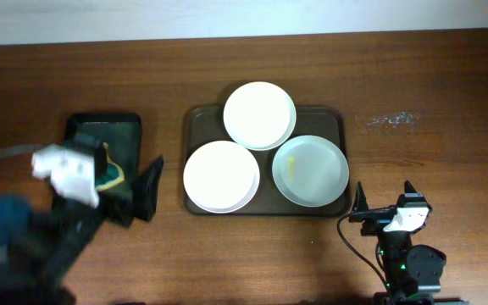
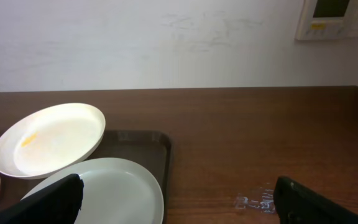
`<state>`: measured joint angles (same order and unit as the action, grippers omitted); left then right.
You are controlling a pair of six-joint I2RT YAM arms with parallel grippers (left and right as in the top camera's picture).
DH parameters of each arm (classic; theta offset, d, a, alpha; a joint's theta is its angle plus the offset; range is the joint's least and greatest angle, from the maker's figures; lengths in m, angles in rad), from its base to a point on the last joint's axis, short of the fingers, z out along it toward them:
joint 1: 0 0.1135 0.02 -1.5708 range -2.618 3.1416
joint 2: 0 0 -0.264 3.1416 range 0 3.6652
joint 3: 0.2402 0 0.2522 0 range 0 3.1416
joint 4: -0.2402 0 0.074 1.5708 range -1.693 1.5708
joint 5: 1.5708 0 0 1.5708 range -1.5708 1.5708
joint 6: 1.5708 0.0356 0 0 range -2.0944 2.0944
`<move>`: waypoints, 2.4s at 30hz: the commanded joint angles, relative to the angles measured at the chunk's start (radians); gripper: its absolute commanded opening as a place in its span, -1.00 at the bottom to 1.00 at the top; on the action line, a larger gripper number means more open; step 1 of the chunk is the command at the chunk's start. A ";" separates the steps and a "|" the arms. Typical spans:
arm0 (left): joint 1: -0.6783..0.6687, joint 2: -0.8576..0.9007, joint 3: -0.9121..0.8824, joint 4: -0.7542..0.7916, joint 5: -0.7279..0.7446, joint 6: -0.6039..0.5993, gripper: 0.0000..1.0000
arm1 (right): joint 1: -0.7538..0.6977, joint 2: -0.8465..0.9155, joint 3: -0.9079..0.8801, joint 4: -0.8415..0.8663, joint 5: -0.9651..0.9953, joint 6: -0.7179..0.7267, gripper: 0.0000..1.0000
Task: Clean dirty plates on tray and stack at the side
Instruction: 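Reach the left gripper into the black tray and grasp the green sponge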
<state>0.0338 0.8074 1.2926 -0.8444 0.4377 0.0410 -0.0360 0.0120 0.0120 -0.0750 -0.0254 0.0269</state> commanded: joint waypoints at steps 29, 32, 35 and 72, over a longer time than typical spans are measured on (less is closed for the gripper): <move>0.283 1.350 0.219 -0.016 -0.528 -0.429 -0.39 | -0.005 -0.007 -0.006 -0.004 0.004 0.003 0.97; 0.283 1.350 0.219 -0.018 -0.528 -0.429 -1.00 | -0.005 -0.007 -0.006 -0.004 0.004 0.003 0.97; 0.283 1.350 0.219 -0.078 -0.526 -0.430 0.99 | -0.005 -0.007 -0.006 -0.004 0.004 0.003 0.97; 0.283 1.344 0.271 -0.157 -0.566 -0.430 -1.00 | -0.005 -0.007 -0.006 -0.004 0.004 0.003 0.97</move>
<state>0.3103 2.1319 1.5234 -0.9531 -0.1020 -0.3866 -0.0360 0.0120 0.0120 -0.0753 -0.0257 0.0265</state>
